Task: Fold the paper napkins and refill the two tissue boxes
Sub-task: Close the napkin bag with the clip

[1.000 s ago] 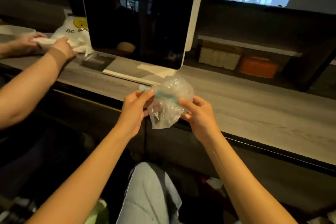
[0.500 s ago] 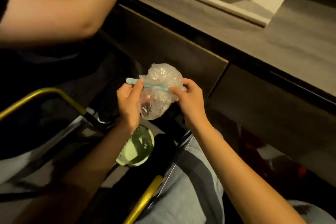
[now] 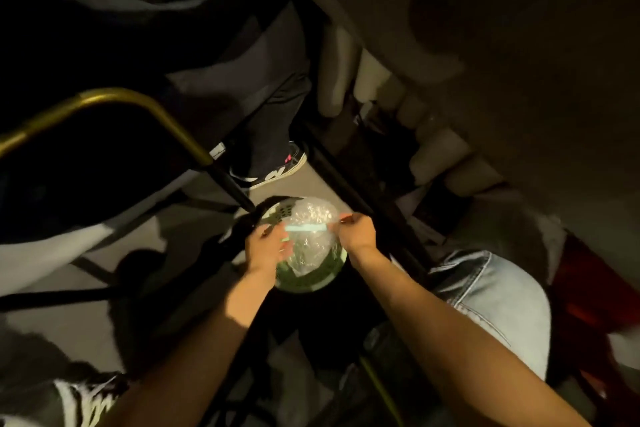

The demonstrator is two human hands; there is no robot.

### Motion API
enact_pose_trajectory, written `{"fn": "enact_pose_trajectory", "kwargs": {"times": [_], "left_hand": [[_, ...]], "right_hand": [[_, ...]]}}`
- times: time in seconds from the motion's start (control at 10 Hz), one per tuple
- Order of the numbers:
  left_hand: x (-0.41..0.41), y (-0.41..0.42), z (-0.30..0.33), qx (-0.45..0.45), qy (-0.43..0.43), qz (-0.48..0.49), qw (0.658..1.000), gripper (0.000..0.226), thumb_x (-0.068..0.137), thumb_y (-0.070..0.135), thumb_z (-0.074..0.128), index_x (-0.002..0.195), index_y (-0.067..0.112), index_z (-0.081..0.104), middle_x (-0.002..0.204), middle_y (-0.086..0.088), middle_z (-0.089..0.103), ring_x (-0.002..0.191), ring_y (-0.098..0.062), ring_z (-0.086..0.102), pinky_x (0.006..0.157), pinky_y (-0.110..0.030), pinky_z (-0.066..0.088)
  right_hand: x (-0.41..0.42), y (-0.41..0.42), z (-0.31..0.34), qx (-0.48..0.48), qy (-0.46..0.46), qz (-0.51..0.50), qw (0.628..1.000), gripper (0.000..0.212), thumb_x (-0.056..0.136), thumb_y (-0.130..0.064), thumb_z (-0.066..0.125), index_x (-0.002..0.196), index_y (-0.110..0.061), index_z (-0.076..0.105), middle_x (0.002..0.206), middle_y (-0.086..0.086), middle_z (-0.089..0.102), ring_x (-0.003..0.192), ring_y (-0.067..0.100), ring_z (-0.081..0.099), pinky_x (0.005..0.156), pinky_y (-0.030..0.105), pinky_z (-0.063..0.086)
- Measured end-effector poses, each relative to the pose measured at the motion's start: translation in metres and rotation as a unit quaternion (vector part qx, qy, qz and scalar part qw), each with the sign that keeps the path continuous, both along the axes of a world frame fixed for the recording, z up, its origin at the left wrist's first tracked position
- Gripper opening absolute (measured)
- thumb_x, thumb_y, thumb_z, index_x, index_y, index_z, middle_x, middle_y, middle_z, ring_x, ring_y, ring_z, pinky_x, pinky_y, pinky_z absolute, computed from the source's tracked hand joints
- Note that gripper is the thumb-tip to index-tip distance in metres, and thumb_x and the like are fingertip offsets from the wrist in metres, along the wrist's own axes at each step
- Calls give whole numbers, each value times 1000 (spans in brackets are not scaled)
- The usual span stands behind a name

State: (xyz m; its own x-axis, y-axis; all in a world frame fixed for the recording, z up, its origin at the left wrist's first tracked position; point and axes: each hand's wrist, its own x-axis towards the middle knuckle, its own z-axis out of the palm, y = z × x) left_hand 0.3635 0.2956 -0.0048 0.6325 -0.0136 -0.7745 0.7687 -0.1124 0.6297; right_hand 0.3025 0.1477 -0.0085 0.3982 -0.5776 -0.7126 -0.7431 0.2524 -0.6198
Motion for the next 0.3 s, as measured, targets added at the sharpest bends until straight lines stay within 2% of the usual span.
{"fn": "enact_pose_trajectory", "kwargs": {"times": [0.1,0.2,0.3], "left_hand": [[8,3,-25,11,63,21,998,27,102,21,56,118,1,61,103,-13,65,86,-25,66,67,-27,59],[14,5,-44,46,71,-39,996,45,103,34,53,136,5,55,120,-12,63,117,-31,60,105,-41,48],[13,2,-40,132,59,-88,986,55,104,38,49,144,0,49,147,-17,50,134,-31,48,111,-35,38]], "right_hand": [[6,3,-33,41,42,17,998,20,79,-16,80,98,-12,73,106,11,71,104,31,67,93,42,56],[13,6,-47,83,52,56,994,41,80,-26,80,118,-11,71,114,9,69,106,28,63,94,36,53],[21,14,-49,59,50,68,995,49,82,-36,75,122,-11,66,116,12,68,109,32,64,97,39,52]]}}
